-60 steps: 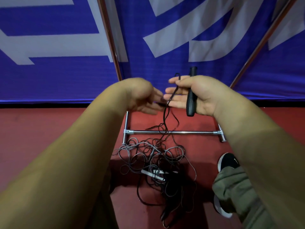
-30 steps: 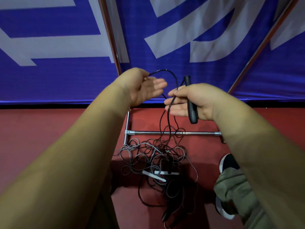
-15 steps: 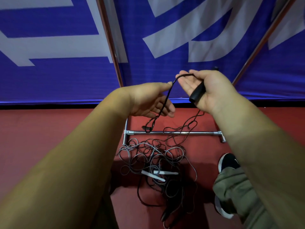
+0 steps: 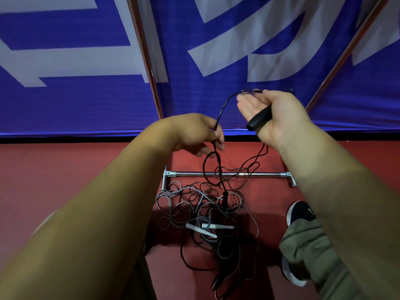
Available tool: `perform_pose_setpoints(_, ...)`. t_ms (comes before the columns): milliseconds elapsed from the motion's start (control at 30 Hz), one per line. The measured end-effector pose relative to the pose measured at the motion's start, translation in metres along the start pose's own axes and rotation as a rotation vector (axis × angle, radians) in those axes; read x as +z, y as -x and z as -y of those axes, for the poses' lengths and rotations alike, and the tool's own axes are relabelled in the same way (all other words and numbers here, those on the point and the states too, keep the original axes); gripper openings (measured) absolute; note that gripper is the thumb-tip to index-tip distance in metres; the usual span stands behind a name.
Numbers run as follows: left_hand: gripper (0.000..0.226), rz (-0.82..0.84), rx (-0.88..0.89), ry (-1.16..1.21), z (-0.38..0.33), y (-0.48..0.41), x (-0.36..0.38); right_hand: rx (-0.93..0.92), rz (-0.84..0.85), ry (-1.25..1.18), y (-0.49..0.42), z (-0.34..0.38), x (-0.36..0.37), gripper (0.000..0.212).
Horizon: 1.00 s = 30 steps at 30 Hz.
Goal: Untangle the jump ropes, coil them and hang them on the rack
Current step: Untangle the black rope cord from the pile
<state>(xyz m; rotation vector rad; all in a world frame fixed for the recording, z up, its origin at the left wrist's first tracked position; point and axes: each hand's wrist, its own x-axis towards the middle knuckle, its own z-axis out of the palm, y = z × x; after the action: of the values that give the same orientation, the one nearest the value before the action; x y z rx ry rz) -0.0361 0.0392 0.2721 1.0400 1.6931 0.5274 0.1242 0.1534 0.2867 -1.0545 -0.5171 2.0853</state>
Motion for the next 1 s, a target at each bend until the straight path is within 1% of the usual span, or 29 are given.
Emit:
perform_pose_setpoints(33, 0.022, -0.015, 0.022, 0.084, -0.002, 0.000, 0.000, 0.023, -0.014, 0.130, -0.001, -0.001, -0.001, 0.027)
perform_pose_setpoints(100, 0.023, -0.051, 0.064, 0.213, -0.005, 0.000, -0.003, 0.101, -0.021, 0.508, -0.002, -0.004, -0.004, 0.030)
perform_pose_setpoints(167, 0.024, -0.084, 0.083, 0.333, -0.008, 0.002, -0.008, 0.201, 0.033, 0.877, 0.000, -0.014, -0.010, 0.034)
perform_pose_setpoints(200, 0.024, -0.097, 0.085, 0.391, -0.010, 0.002, -0.010, 0.241, 0.076, 1.000, 0.000, -0.020, -0.013, 0.033)
perform_pose_setpoints(267, 0.024, -0.129, 0.094, 0.465, -0.012, 0.004, -0.015, 0.288, 0.157, 1.130, -0.001, -0.032, -0.017, 0.027)
perform_pose_setpoints(333, 0.024, -0.189, 0.102, 0.508, -0.012, 0.004, -0.019, 0.302, 0.231, 1.200, -0.001, -0.039, -0.018, 0.022)
perform_pose_setpoints(433, 0.025, -0.301, 0.102, 0.542, -0.009, 0.003, -0.023, 0.244, 0.290, 1.235, 0.001, -0.041, -0.016, 0.021)
perform_pose_setpoints(500, 0.025, -0.364, 0.097, 0.537, -0.007, 0.002, -0.025, 0.201, 0.297, 1.193, 0.005, -0.039, -0.014, 0.019)
perform_pose_setpoints(667, 0.025, -0.420, 0.080, 0.544, -0.005, 0.003, -0.029, 0.102, 0.252, 1.047, 0.008, -0.035, -0.009, 0.012)
perform_pose_setpoints(800, 0.014, -0.474, 0.081, 0.566, -0.007, -0.003, -0.022, 0.088, 0.233, 0.968, 0.006, -0.035, -0.007, 0.018)
perform_pose_setpoints(867, 0.008, -0.441, 0.039, 0.574, -0.009, -0.004, -0.019, 0.102, 0.230, 0.926, 0.008, -0.035, -0.006, 0.015)
perform_pose_setpoints(933, 0.022, -0.341, -0.071, 0.442, -0.008, -0.003, -0.018, 0.109, 0.227, 0.879, 0.010, -0.034, -0.005, 0.014)
perform_pose_setpoints(1000, 0.035, -0.168, -0.158, 0.249, -0.005, 0.000, -0.016, 0.093, 0.207, 0.828, 0.011, -0.032, -0.003, 0.014)
